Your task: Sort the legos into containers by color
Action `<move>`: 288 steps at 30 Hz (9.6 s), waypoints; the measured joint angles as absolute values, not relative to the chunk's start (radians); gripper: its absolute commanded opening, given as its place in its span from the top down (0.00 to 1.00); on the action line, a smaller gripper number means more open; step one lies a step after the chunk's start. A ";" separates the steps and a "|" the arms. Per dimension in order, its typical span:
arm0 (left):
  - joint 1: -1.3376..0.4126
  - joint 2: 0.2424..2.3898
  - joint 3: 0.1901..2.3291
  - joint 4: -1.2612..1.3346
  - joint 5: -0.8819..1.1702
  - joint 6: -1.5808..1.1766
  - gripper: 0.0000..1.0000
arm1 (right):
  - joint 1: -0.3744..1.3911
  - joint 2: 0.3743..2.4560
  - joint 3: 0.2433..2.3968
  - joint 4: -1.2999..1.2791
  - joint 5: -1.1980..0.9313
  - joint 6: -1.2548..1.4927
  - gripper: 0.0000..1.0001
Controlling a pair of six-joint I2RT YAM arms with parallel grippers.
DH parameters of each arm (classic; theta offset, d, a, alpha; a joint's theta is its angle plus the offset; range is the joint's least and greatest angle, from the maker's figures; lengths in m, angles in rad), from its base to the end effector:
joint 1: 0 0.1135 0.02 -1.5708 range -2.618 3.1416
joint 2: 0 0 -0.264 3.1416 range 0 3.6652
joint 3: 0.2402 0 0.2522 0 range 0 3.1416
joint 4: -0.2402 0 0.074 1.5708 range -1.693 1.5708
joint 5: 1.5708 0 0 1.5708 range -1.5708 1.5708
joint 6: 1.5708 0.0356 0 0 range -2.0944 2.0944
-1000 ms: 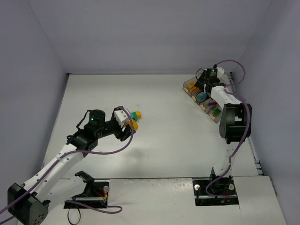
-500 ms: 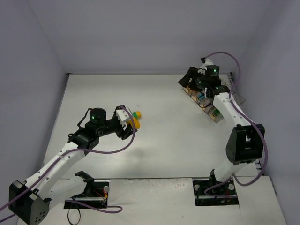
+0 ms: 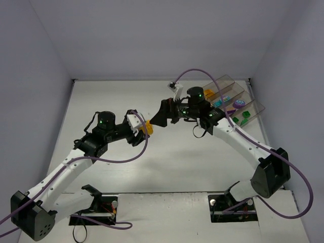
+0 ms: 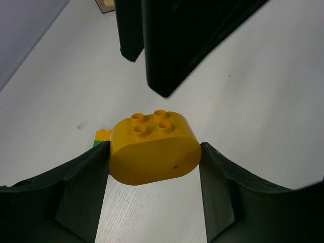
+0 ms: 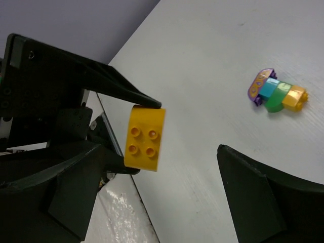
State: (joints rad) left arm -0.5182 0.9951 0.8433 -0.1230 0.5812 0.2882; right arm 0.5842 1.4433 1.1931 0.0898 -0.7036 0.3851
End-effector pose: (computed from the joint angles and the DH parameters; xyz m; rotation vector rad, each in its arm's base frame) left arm 0.1878 -0.1296 0.3291 1.0868 1.5036 -0.6948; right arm 0.2696 0.2059 0.3567 -0.7364 1.7303 1.2948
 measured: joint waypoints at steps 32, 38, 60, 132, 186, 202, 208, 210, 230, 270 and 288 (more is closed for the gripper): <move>-0.535 0.967 0.850 -0.162 0.504 0.257 0.15 | 0.696 1.497 1.176 0.075 -0.484 0.411 1.00; -0.535 0.936 0.804 -0.132 0.337 0.097 0.15 | 0.387 1.502 1.180 0.051 -0.267 0.441 0.99; -0.535 0.798 0.690 -0.165 0.070 -0.135 0.15 | 0.014 2.246 1.914 0.038 0.022 0.526 0.89; -0.387 1.927 1.339 -0.336 0.377 0.338 0.25 | -0.066 1.139 0.895 0.036 -0.515 0.459 0.00; -0.563 1.148 0.897 -0.090 0.482 0.305 0.66 | 0.559 1.375 1.073 0.044 -0.605 0.527 0.15; -0.568 1.099 0.868 -0.063 0.495 0.282 0.66 | 0.622 1.431 1.081 0.066 -0.553 0.540 0.33; -0.569 1.100 0.852 -0.066 0.499 0.283 0.66 | 0.624 1.431 1.082 0.078 -0.548 0.541 0.55; -0.569 1.100 0.852 -0.065 0.499 0.283 0.66 | 0.625 1.431 1.083 0.084 -0.551 0.543 0.58; -0.569 1.097 0.813 -0.019 0.489 0.275 0.73 | 0.619 1.429 1.073 0.097 -0.575 0.546 1.00; -0.570 1.090 0.752 -0.020 0.333 0.030 0.25 | 0.035 1.748 1.398 0.066 -0.140 0.406 1.00; -0.570 1.087 0.764 -0.179 0.131 -0.196 0.17 | -0.025 2.312 1.870 0.083 -0.076 0.381 0.48</move>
